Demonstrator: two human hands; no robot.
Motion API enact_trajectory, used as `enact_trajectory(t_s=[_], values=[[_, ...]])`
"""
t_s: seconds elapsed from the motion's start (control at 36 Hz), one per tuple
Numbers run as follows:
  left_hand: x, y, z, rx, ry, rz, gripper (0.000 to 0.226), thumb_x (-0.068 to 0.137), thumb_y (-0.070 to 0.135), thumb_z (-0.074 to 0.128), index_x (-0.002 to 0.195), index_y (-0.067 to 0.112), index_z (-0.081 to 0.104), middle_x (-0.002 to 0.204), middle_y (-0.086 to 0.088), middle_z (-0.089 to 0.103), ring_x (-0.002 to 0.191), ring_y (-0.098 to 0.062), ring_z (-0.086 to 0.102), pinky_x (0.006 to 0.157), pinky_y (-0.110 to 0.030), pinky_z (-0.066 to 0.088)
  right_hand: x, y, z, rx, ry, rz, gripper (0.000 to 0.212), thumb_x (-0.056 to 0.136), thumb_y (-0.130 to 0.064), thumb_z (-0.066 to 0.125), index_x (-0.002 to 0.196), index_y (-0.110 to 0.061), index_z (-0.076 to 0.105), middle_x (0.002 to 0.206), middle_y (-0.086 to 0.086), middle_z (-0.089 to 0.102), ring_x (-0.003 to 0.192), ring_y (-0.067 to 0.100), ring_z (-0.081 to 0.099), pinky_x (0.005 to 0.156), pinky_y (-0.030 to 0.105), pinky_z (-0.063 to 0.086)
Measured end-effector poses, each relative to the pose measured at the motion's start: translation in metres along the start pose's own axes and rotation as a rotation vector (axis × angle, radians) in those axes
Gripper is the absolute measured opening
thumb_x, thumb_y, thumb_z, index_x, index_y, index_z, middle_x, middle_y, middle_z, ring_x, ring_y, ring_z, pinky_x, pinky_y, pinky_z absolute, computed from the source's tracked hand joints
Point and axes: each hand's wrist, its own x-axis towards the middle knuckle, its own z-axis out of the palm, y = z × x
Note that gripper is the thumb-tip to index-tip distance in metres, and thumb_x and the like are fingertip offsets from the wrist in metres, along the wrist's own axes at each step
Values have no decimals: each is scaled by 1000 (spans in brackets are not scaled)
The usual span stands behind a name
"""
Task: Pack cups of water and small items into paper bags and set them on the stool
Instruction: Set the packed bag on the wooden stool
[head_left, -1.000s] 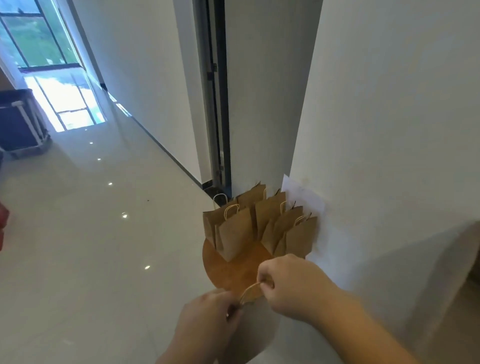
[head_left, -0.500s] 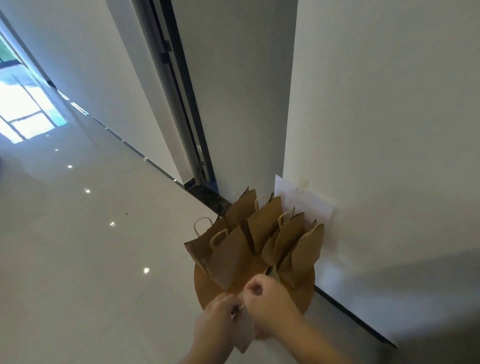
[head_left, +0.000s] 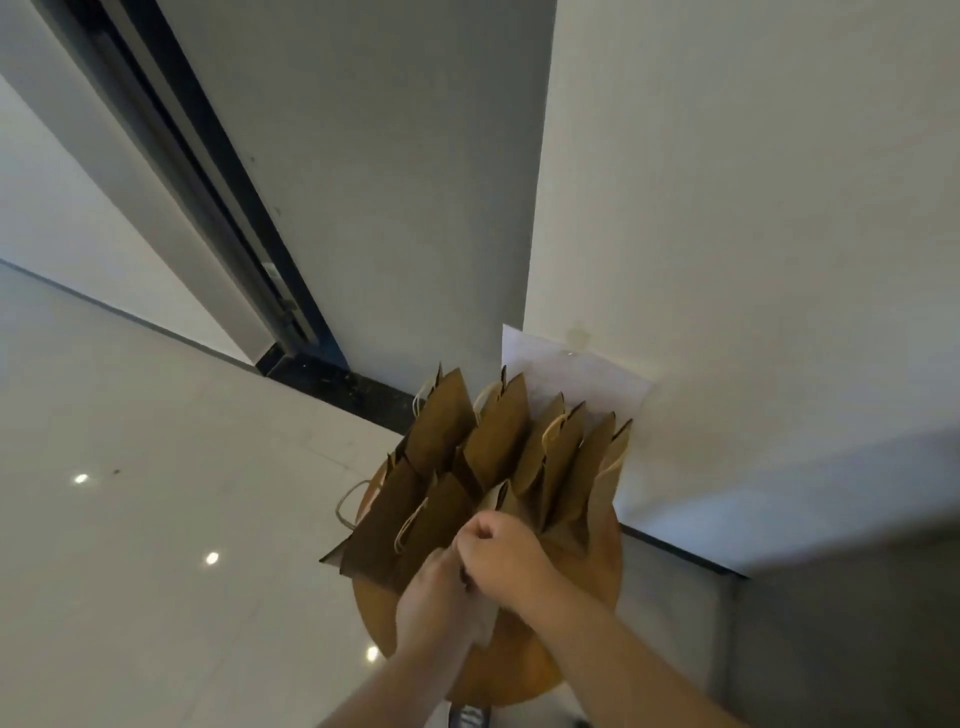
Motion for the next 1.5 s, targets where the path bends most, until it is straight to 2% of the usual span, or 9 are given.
enact_trajectory(t_s=[0.17,0.36,0.5,0.78,0.89,1.17,1.25,1.36,1.5], values=[[34,-22,18,75,-99,66,40,94,43,68,131,39,52,112,24,48,102,9,34,89,-14,28,29,-3,12,4,28,51,11,104,-37,56,106,-37,67,106,-11,67,104,8,64,94,29,59],[41,-35,25,-89,-138,-58,17,102,36,58,92,50,54,97,19,65,89,2,61,93,-30,58,43,19,22,25,21,193,12,104,-34,56,100,-33,67,105,-4,67,101,12,63,93,31,56],[37,-30,31,-79,-190,-8,8,102,38,57,104,46,60,99,20,66,93,3,63,93,-30,59,48,28,18,69,-3,195,14,105,-30,54,103,-31,69,106,-2,69,100,13,65,76,24,51],[19,3,-15,-252,-226,142,42,98,29,67,130,47,48,113,31,42,109,-2,57,102,-30,54,34,34,2,56,58,167,14,106,-36,55,113,-42,66,116,-11,66,109,8,63,100,34,58],[22,8,-37,-271,-234,177,63,95,30,67,147,50,36,137,19,43,112,-5,58,103,-37,55,11,29,-19,17,111,100,27,106,-34,53,131,-37,64,122,-12,63,111,7,61,97,29,54],[-10,93,-73,-198,-195,541,65,98,24,67,153,42,39,152,16,40,127,-2,46,106,-33,51,-68,81,-61,21,366,88,12,100,-42,57,110,-43,62,108,-22,61,96,2,62,92,26,57],[-40,134,-58,-209,-279,652,61,99,22,67,151,40,42,151,14,42,136,-10,48,112,-42,51,-118,103,-81,7,441,114,22,98,-49,51,117,-48,62,110,-18,63,98,6,66,93,36,60],[-83,175,-17,-203,-442,821,59,97,24,69,151,36,46,143,15,46,130,-7,50,114,-38,46,-188,157,-96,-40,568,253,57,96,-50,44,148,-30,53,147,-2,54,130,22,58,111,35,45],[-168,212,39,-164,-577,1011,56,94,28,69,145,38,49,144,15,48,130,-5,51,113,-37,46,-284,239,-104,59,686,445,59,87,-50,45,141,-32,58,133,-2,60,124,21,59,107,32,46]])
